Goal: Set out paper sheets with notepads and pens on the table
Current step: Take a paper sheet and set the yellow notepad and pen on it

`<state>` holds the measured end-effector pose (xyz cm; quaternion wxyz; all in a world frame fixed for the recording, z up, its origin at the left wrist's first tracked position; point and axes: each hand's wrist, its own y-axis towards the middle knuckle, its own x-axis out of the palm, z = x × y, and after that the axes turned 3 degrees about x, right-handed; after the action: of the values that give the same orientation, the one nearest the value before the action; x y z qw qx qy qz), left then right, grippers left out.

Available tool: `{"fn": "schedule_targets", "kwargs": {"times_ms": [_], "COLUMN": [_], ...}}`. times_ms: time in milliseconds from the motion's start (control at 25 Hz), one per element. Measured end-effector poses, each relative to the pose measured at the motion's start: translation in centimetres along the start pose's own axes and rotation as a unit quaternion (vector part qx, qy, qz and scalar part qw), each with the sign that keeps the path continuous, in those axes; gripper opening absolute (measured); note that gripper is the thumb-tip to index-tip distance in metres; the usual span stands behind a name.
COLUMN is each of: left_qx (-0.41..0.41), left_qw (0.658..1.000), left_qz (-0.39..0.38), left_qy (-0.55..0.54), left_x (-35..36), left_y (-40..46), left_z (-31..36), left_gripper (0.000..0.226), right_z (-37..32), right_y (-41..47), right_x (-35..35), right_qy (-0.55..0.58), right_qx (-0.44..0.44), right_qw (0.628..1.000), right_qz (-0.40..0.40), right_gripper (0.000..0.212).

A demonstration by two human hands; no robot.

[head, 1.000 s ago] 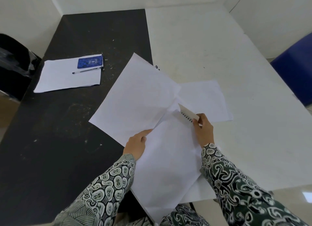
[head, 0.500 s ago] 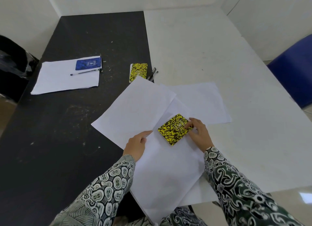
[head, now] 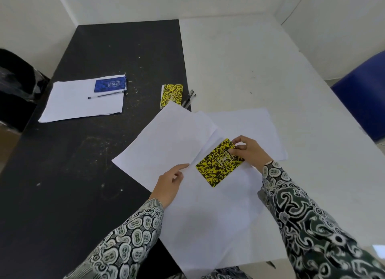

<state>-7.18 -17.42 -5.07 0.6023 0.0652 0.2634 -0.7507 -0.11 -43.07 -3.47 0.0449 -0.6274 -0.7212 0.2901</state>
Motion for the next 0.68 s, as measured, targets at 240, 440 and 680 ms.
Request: {"fn": "schedule_targets", "kwargs": {"times_ms": [240, 440, 680], "left_qx": [0.076, 0.031, -0.031], "left_qw": [0.993, 0.998, 0.988], "left_qz": [0.083, 0.013, 0.131], "left_qy": [-0.038, -0.061, -0.073], "left_x": [-2.8, -5.7, -8.3], "left_y": [2.4, 6.2, 9.9], "left_z": [5.7, 8.8, 5.6], "left_gripper": [0.033, 0.053, 0.031], "right_z": [-6.8, -12.4, -13.6], "right_y": [-0.2, 2.4, 12.0], "right_x": [-0.5, 2.3, 5.5], "right_qy": [0.01, -0.033, -0.057], "right_qx": [-0.102, -0.177, -0.119], "right_qw": [0.993, 0.969, 0.983], "right_qz": [-0.059, -0.169, -0.128], "right_gripper": [0.015, 0.017, 0.01]}}
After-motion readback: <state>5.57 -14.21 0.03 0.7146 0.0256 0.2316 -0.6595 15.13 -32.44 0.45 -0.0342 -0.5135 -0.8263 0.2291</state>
